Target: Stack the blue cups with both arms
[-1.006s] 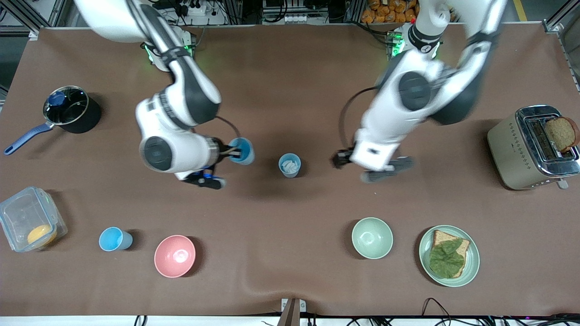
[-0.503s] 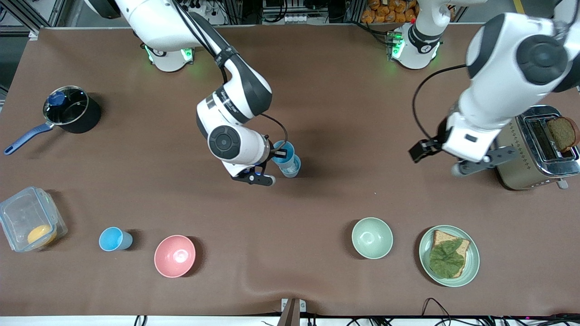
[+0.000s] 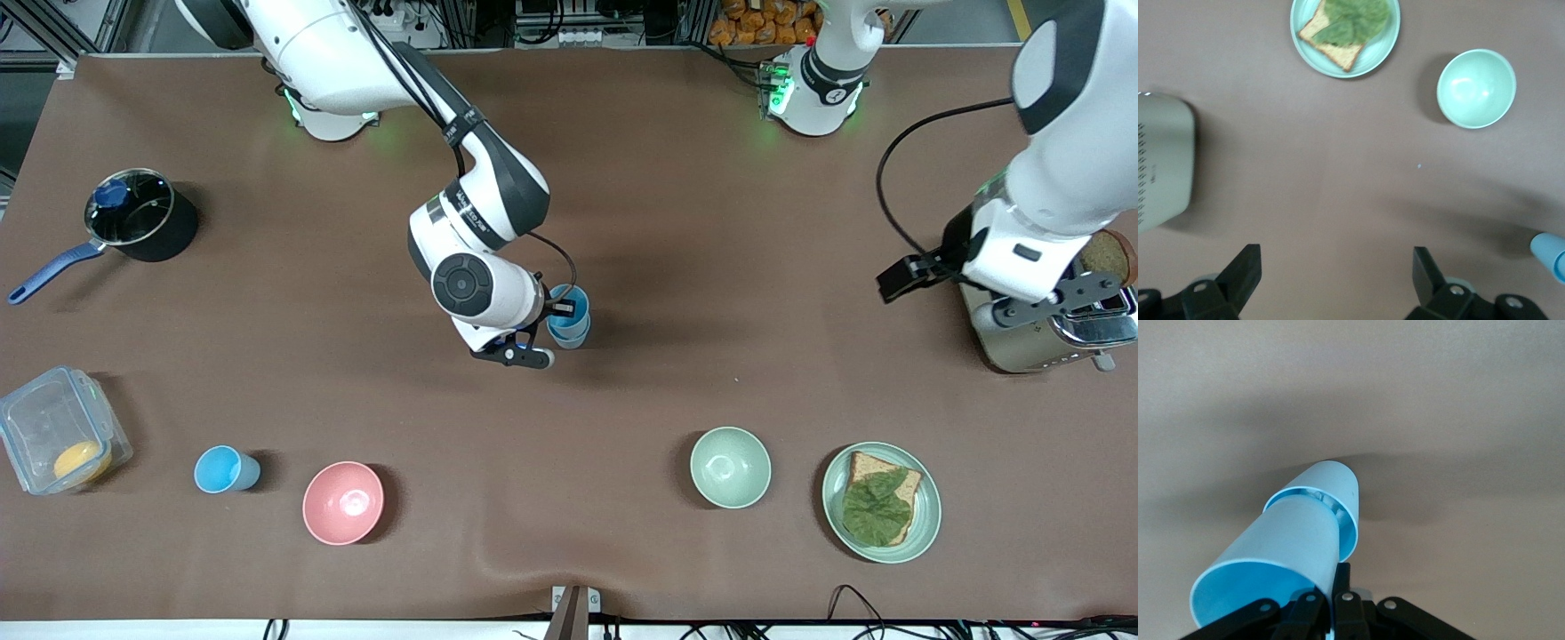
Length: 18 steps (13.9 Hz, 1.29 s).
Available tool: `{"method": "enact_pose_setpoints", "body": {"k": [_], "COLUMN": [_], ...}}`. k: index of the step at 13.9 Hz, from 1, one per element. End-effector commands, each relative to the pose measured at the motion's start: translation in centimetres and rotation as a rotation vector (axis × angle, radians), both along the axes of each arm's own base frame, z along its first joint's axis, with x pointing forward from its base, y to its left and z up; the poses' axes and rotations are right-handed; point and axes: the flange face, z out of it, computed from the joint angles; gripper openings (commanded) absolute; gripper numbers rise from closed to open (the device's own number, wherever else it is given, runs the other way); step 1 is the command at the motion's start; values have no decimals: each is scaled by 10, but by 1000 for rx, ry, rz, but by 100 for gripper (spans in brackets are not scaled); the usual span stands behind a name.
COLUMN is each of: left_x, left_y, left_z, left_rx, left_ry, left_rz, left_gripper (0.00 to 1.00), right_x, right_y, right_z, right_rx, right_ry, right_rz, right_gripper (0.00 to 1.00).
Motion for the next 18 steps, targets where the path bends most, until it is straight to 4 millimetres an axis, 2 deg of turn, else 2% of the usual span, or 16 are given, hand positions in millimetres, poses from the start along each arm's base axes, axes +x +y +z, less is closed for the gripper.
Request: {"method": "enact_pose_setpoints", "body": {"k": [1, 2, 3, 4, 5, 7, 8, 10, 12, 14, 17, 18], "left_x": [-23, -28, -32, -37, -41, -40, -41, -40, -39, -38, -37, -36], "left_y": [-2, -1, 2, 9, 13, 33, 36, 52, 70, 75, 70, 68], "left_z": [18, 23, 28, 33, 34, 38, 39, 46, 51, 59, 58, 58], "left_rx": [4, 5, 7, 10, 16, 17, 17, 16, 3, 1, -1, -1], "left_ry": [14, 11, 8, 2, 3, -2, -5, -17, -24, -40, -11, -13], "left_rz": [-21, -22, -17, -31, -77, -70, -77, -116, -132, -147, -156, -162], "left_gripper": [100, 100, 100, 100, 100, 100, 100, 100, 100, 100, 100, 100], "right_x": [3, 3, 5, 7, 9, 12, 19, 34, 48, 61, 65, 62], "right_y": [5, 4, 1, -1, -4, -7, -16, -51, -92, -139, -211, -243], "right_z": [2, 1, 1, 1, 3, 12, 17, 31, 55, 82, 136, 151], "right_rx": [-2, -3, -4, -3, -3, 8, 9, 21, 36, 9, -75, -75], "right_ry": [-7, -4, -2, 1, -1, -15, -22, -6, 4, -6, -38, -18], "right_rz": [-7, -7, -13, -21, -24, -15, -28, 26, 85, 137, 238, 239], "right_gripper": [0, 0, 4, 48, 99, 100, 100, 100, 100, 100, 100, 100]}}
